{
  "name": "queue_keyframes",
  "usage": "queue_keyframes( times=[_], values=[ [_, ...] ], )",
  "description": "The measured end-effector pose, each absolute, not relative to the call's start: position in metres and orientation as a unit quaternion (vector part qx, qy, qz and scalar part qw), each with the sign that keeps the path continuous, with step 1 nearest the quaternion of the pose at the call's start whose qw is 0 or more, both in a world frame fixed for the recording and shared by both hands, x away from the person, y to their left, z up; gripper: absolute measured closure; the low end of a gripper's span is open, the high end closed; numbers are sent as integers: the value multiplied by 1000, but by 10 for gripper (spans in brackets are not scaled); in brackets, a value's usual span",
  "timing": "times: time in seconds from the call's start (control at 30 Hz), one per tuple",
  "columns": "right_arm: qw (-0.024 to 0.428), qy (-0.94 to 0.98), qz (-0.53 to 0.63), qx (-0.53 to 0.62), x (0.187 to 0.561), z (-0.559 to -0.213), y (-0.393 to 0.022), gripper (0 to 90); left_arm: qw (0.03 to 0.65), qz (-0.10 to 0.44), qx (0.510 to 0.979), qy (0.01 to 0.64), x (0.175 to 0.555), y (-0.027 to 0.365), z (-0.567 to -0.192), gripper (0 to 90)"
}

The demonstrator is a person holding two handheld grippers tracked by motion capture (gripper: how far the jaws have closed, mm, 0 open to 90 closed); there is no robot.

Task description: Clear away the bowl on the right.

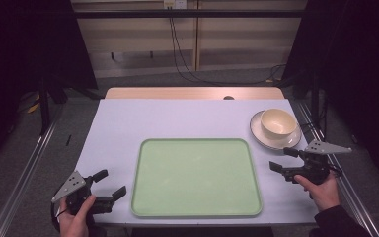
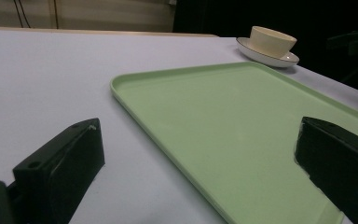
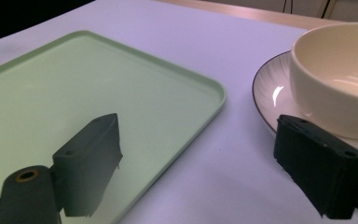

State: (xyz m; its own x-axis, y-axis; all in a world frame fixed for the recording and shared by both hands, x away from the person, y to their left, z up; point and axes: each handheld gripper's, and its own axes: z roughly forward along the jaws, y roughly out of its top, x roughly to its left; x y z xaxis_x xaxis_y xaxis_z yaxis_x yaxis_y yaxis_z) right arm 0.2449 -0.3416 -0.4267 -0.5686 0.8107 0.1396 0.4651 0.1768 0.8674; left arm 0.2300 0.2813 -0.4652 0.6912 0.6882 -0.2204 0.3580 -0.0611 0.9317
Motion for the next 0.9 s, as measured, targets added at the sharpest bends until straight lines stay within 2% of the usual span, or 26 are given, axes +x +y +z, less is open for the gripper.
queue_keyframes(
  times=[0.53,0.9],
  values=[
    [199,729,474,453,259,-416,-365,164,578,144,718,360,230,282,-464,15],
    [200,734,454,465,282,-408,-372,162,585,150,710,363,230,282,-464,14]
  ],
)
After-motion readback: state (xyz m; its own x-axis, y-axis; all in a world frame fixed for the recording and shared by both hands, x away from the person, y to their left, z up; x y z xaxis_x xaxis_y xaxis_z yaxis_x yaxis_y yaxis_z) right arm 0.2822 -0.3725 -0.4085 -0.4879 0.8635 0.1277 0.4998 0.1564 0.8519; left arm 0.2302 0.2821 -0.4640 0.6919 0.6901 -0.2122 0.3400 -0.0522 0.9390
